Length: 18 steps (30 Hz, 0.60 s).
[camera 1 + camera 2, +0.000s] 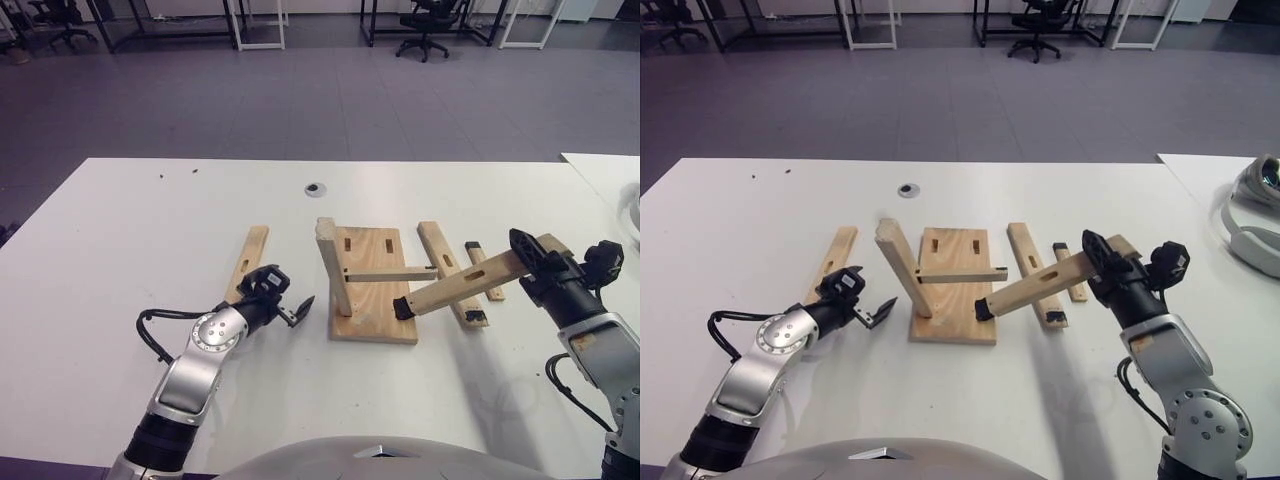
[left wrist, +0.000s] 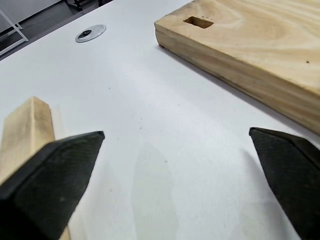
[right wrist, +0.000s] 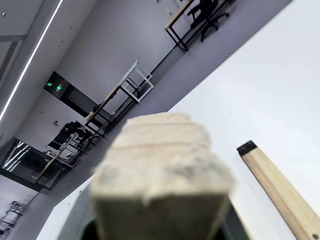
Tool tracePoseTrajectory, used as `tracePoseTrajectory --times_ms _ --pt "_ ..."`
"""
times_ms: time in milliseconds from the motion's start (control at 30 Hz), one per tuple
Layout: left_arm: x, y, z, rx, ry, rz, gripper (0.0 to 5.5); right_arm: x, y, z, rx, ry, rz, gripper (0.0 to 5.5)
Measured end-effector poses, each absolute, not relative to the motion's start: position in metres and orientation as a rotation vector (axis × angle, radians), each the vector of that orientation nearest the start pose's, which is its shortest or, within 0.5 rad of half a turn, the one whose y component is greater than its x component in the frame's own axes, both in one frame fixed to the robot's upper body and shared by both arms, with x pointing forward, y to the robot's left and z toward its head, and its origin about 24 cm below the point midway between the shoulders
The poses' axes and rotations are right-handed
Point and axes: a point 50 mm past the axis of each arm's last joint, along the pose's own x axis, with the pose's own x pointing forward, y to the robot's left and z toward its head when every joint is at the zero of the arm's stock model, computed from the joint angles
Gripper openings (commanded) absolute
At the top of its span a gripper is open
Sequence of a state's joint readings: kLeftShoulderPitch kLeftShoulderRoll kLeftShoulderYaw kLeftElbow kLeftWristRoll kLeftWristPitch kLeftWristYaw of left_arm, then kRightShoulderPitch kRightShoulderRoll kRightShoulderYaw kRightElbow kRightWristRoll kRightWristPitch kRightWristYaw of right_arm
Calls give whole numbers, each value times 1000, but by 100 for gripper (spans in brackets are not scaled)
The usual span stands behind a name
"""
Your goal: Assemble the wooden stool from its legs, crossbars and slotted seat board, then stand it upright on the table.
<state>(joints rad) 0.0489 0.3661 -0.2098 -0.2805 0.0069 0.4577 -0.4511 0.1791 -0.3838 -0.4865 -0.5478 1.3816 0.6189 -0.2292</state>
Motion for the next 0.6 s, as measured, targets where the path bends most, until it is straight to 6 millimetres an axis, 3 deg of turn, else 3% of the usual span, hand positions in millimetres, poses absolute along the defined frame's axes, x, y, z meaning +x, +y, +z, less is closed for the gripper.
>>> tracePoseTrajectory --times_ms 200,333,600 --pt "229 134 53 242 307 -620 533 199 -219 153 478 1 82 101" --pt "229 125 64 184 274 -641 533 197 -188 153 267 16 168 101" --pt "231 118 82 124 221 -624 533 220 -178 155 270 78 157 101"
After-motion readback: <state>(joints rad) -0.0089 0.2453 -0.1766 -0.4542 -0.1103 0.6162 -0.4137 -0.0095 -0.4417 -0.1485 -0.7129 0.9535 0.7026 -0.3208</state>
